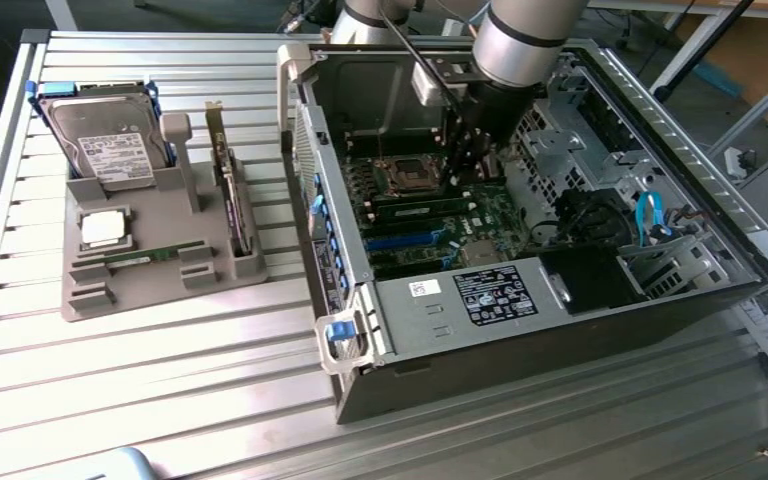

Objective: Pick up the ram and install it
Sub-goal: 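Insert the ram into the slot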

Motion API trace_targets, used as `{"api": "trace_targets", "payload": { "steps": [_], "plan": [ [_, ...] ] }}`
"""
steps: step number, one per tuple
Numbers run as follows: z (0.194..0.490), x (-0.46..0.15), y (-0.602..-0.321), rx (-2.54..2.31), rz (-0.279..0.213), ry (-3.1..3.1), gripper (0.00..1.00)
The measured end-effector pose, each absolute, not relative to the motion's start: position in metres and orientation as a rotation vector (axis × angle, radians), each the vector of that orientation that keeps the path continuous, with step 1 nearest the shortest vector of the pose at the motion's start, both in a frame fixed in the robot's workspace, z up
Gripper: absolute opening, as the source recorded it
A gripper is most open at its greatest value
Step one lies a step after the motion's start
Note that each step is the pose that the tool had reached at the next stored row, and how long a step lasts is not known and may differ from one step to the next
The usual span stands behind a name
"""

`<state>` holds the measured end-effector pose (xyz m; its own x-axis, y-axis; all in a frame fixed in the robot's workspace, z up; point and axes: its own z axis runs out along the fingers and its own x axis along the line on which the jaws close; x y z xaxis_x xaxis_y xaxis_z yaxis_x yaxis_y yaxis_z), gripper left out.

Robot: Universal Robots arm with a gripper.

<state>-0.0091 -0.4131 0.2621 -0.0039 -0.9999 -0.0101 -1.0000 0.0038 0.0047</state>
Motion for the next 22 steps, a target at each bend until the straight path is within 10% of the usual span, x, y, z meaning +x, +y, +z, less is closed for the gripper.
{"api": "trace_targets", "payload": {
  "steps": [22],
  "plan": [
    [0.291, -0.009, -0.413, -2.214, 0.016, 2.223, 0.19]
  ]
}}
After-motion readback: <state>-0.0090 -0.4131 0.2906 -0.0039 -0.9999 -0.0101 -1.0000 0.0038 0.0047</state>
